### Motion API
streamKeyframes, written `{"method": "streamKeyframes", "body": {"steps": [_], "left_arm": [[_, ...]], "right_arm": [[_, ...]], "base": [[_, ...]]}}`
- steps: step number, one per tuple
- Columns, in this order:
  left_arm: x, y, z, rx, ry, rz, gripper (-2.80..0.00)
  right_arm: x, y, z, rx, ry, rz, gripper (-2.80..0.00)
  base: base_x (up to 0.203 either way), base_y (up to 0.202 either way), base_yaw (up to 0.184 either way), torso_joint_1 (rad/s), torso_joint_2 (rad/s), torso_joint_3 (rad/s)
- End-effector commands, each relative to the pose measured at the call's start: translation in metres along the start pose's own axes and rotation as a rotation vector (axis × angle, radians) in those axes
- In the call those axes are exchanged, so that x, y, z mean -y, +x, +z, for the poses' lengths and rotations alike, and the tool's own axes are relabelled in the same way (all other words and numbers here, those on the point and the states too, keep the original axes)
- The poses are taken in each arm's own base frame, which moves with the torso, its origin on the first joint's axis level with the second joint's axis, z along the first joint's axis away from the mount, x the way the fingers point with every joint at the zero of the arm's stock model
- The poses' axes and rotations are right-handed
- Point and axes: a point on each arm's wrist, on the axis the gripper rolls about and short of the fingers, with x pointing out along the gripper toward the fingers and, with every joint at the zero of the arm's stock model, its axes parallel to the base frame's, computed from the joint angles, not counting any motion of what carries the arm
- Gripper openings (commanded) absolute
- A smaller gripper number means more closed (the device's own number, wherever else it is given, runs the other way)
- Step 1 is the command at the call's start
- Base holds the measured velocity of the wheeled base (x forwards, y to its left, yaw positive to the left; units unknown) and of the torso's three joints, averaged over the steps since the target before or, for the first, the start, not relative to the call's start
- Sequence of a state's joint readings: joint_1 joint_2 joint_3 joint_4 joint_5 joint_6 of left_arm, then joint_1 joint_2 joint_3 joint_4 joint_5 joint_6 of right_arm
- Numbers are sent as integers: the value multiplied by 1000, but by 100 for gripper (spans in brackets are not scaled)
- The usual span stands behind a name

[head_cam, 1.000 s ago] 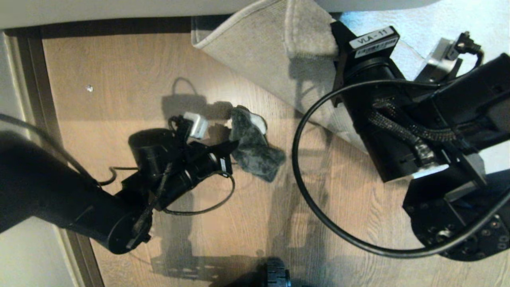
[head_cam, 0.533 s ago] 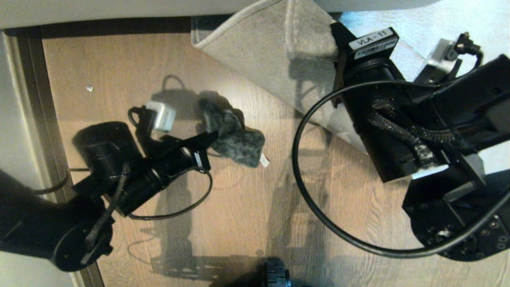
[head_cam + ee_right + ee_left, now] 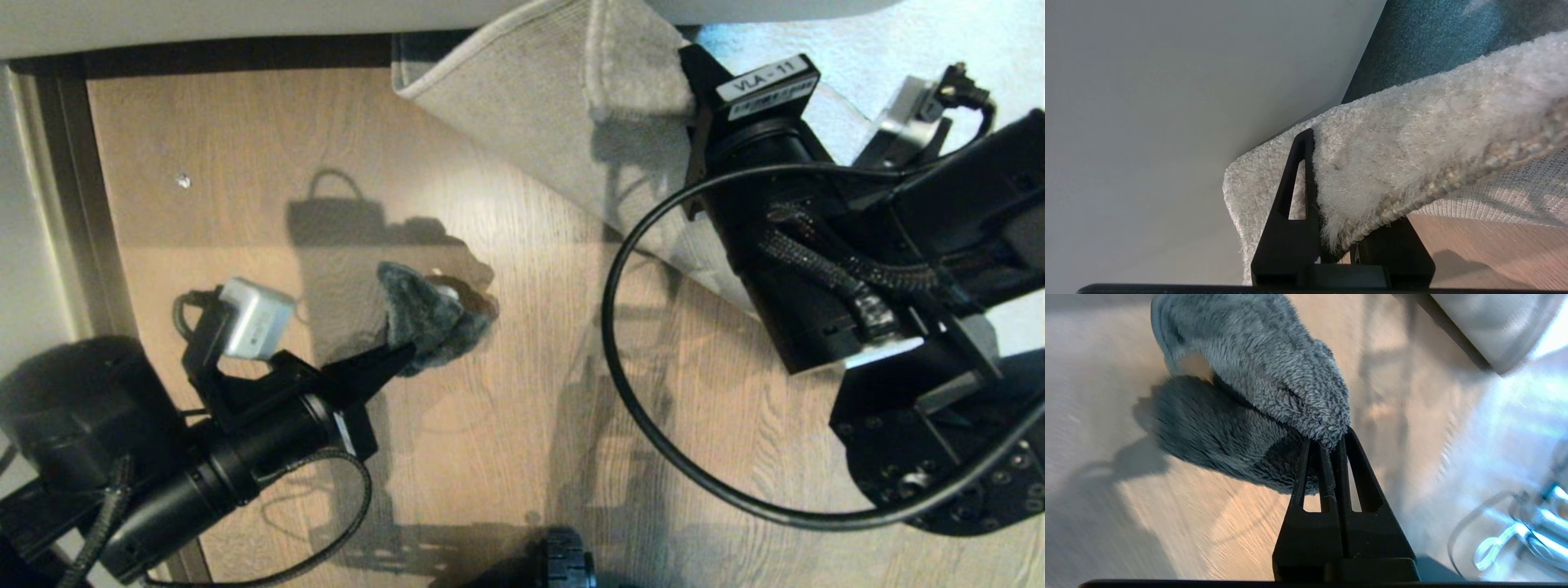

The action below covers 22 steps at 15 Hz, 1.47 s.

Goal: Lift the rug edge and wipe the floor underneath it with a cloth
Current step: Wipe the floor under the carpet with a rag

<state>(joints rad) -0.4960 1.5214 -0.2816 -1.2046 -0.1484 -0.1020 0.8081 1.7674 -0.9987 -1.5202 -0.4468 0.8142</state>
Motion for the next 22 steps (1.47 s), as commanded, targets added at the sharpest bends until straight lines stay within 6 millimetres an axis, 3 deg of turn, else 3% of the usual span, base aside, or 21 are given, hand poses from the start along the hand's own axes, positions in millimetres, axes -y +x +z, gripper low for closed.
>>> {"method": "streamKeyframes", "body": {"steps": [1, 6, 12, 16, 22], "left_arm": [[10, 1, -4, -20, -1, -46, -280], [37, 34, -26, -119, -1, -170, -280], [62, 100, -26, -66, 7, -240, -280], [60, 125, -34, -59, 5, -223, -280], [41, 142, -33, -38, -21, -168, -280]], "right_arm": [[-4, 0, 4, 32, 25, 31, -280], [-5, -1, 6, 34, 24, 28, -280], [-7, -1, 8, 44, 25, 27, -280], [-7, -1, 8, 47, 26, 26, -280], [-6, -1, 7, 48, 25, 19, -280]], "base": [[0, 0, 0, 0, 0, 0], [0, 0, 0, 0, 0, 0], [0, 0, 0, 0, 0, 0], [0, 0, 0, 0, 0, 0], [0, 0, 0, 0, 0, 0]]}}
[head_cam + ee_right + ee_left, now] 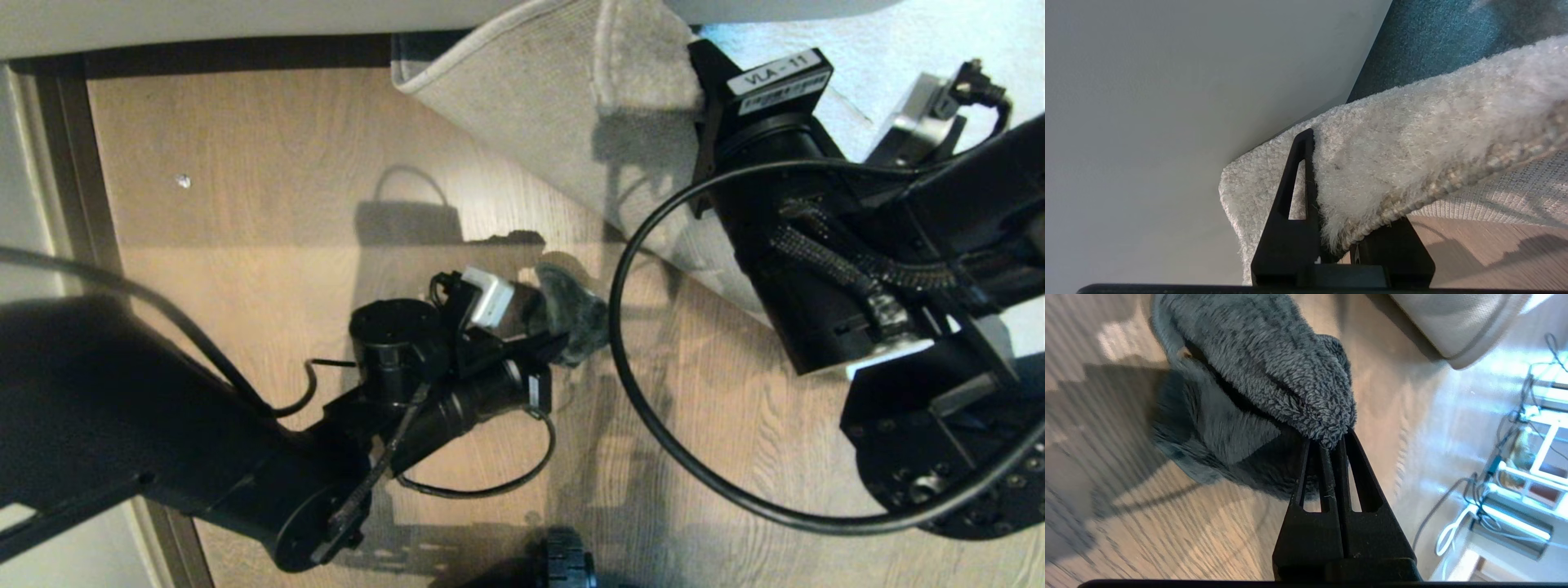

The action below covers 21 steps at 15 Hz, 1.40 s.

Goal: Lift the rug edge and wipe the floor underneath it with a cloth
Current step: Wipe the floor under the carpet with a rag

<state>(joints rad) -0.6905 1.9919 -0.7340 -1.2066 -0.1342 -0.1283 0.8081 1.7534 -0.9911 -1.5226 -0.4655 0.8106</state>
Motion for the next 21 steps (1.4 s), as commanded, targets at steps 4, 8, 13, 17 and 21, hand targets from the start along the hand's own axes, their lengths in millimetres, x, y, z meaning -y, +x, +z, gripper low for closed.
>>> {"method": "streamKeyframes", "body": {"steps": [4, 8, 13, 17, 21], "left_arm": [[-25, 14, 11, 65, 4, 59, -280], [-55, 14, 25, 120, 9, 152, -280], [-82, -9, 51, 201, 26, 241, -280], [-79, -32, 66, 233, 34, 260, -280], [-77, -69, 68, 223, 34, 299, -280]], "right_arm": [[-1, -2, 3, 23, 20, 19, -280], [-1, -1, 1, 24, 23, 20, -280], [0, -1, 0, 21, 21, 19, -280], [1, -1, 0, 18, 18, 16, -280], [0, -1, 0, 21, 16, 17, -280]], "base": [[0, 0, 0, 0, 0, 0], [0, 0, 0, 0, 0, 0], [0, 0, 0, 0, 0, 0], [0, 0, 0, 0, 0, 0], [0, 0, 0, 0, 0, 0]]}}
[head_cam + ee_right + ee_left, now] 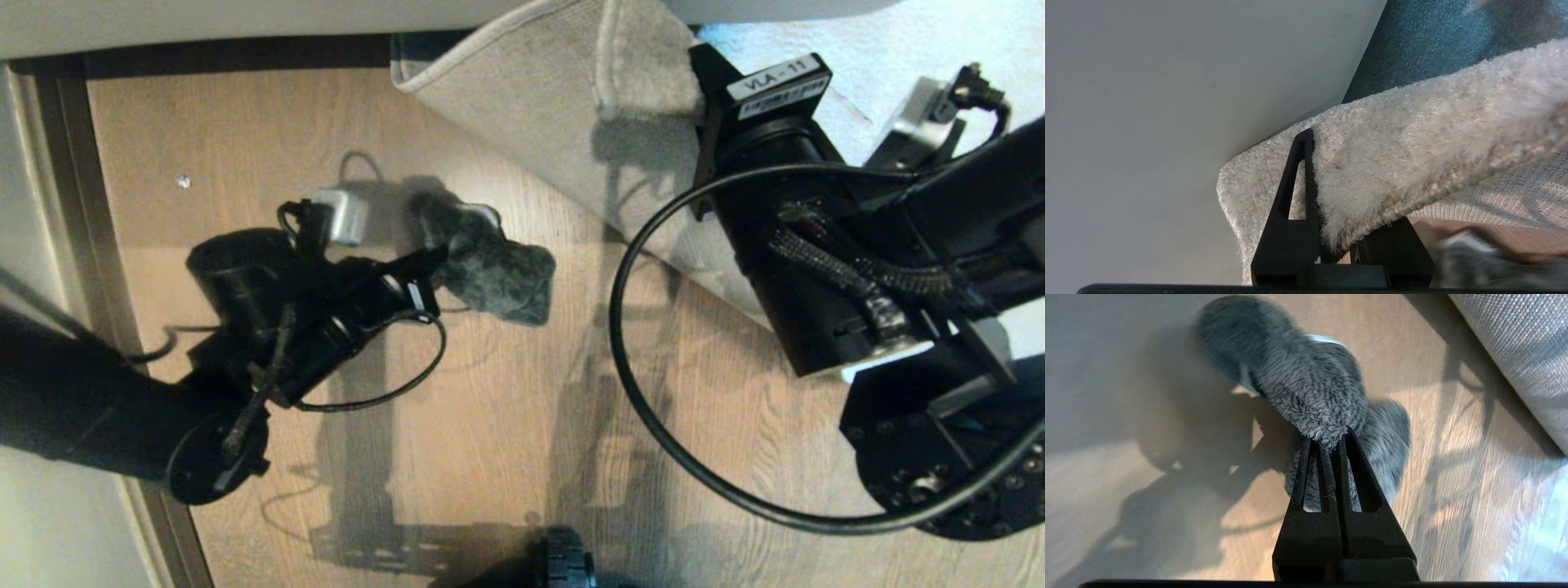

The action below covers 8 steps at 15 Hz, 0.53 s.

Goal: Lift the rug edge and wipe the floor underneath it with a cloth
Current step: Wipe the floor under the carpet with a rag

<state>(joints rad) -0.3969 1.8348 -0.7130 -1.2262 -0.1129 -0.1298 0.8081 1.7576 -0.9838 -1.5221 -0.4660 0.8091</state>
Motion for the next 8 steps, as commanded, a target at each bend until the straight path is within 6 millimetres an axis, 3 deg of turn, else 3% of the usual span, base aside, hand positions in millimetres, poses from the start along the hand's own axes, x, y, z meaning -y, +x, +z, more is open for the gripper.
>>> {"method": "streamKeyframes", "body": {"steps": [1, 5, 8], "left_arm": [[-4, -24, 13, 24, 5, 22, -280], [-6, -61, 5, -37, -1, 46, -280], [6, -80, -6, -95, -11, 9, -280]], "right_arm": [[-3, 0, 3, 29, 23, 26, -280], [-4, 0, 4, 30, 12, 29, -280], [-5, 0, 5, 32, 2, 30, -280]], "base": [[0, 0, 0, 0, 0, 0], [0, 0, 0, 0, 0, 0], [0, 0, 0, 0, 0, 0]]}}
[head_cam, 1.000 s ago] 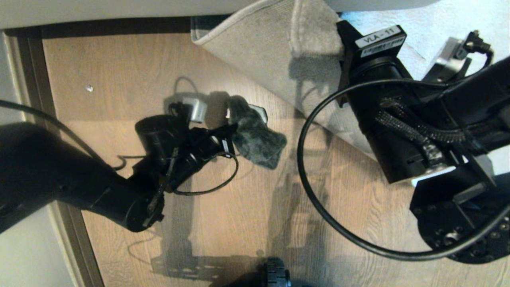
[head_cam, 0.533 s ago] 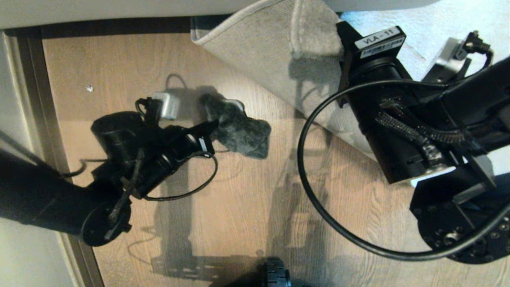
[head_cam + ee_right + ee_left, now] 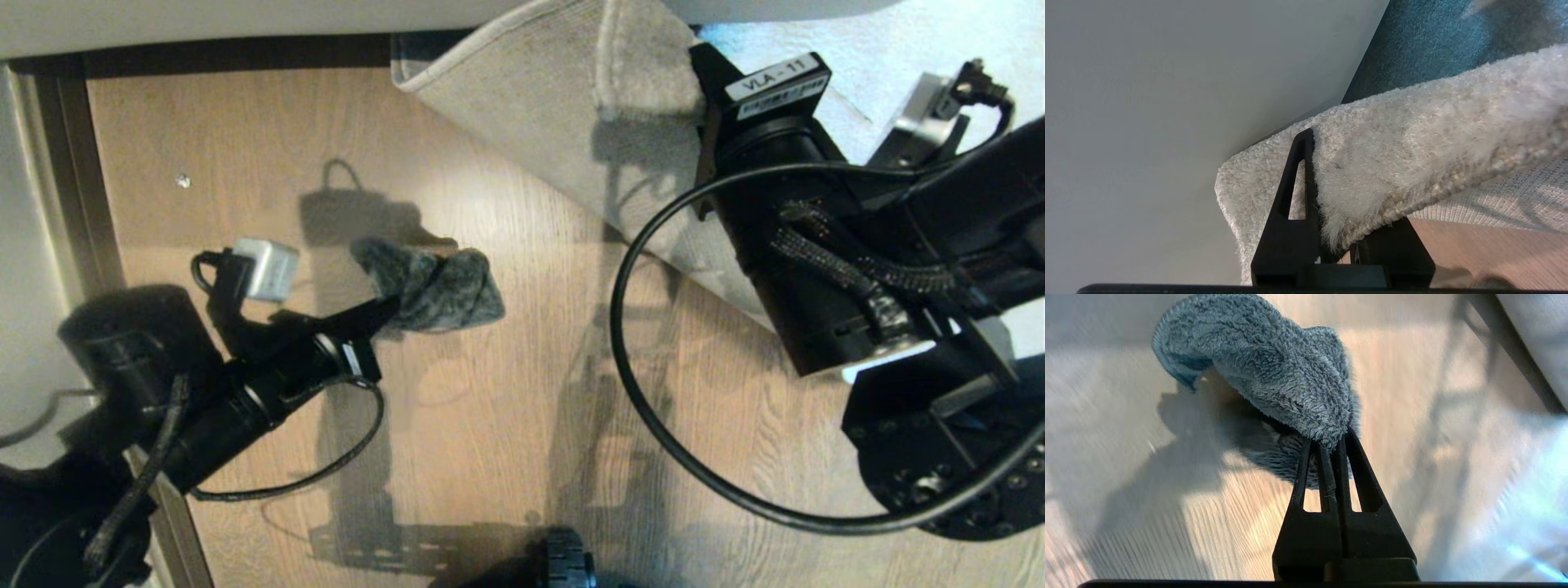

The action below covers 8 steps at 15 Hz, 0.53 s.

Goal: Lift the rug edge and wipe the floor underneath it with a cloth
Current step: Wipe the floor under the carpet with a rag

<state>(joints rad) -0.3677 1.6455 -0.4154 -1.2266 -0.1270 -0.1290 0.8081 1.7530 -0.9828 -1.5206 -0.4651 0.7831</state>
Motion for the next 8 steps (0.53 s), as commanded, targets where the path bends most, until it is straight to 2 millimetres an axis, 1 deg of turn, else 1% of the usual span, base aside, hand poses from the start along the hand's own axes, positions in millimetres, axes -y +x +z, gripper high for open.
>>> {"method": "streamKeyframes", "body": {"steps": [1, 3, 5, 7, 8], "left_arm": [[12, -13, -3, -13, -2, -45, -280], [26, -17, -13, -58, -4, -103, -280], [40, -15, -23, -104, -4, -161, -280], [52, -5, -35, -149, -2, -212, -280], [58, 3, -39, -161, 0, -233, -280]], "right_arm": [[-4, 0, 4, 32, 27, 27, -280], [-3, 0, 3, 32, 26, 26, -280], [-3, 0, 2, 30, 25, 26, -280], [-3, 0, 3, 30, 25, 26, -280], [-3, 0, 3, 30, 25, 26, -280]], "base": [[0, 0, 0, 0, 0, 0], [0, 0, 0, 0, 0, 0], [0, 0, 0, 0, 0, 0], [0, 0, 0, 0, 0, 0], [0, 0, 0, 0, 0, 0]]}}
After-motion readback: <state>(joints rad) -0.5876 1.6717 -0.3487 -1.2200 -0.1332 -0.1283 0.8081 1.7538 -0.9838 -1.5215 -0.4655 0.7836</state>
